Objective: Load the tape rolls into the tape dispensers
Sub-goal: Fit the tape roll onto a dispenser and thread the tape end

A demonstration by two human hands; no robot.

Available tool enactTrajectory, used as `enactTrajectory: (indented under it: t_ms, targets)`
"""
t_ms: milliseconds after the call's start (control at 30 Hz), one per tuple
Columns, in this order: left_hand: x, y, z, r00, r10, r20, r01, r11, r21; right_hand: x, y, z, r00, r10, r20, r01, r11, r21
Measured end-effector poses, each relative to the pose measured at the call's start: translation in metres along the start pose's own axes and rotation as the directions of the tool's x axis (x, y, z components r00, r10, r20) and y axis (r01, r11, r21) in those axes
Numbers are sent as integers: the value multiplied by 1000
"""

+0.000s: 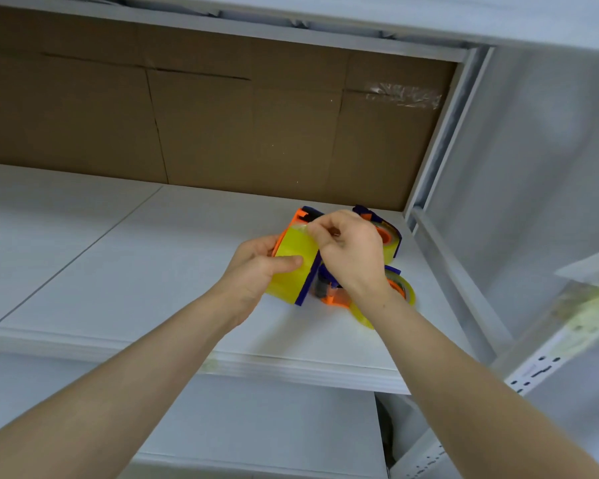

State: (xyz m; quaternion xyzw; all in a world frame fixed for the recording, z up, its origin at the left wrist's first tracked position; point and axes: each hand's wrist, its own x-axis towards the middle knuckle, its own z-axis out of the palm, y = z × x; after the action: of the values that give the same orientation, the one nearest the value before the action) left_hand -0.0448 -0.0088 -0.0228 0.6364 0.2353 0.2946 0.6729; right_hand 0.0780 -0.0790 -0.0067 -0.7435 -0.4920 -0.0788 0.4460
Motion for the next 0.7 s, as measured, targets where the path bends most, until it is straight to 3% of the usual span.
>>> enactTrajectory:
  t_ms: [100,200,267,433,600,700]
  targets:
    - [2,-1,0,999,42,5,-42,998,45,8,6,-2,987,158,26,-160,978,135]
    - [1,-3,0,998,63,27,-64,995,73,14,9,-6,946,321,39,-313,881,355]
    - [1,-3,1,997,63,40,-65,995,69,17,11,-10,926,375,49,-362,841,401]
    - [5,0,1,998,-3,62,-3,996,89,19,13,-10,925,376,57,-368,845,388]
    - [7,0,7,998,-12,-62,13,1000,22,18,9,-8,931,357,75,-355,837,417]
    - [7,-1,6,999,-11,-49,13,999,50,19,10,-7,910,400,107,-403,797,449]
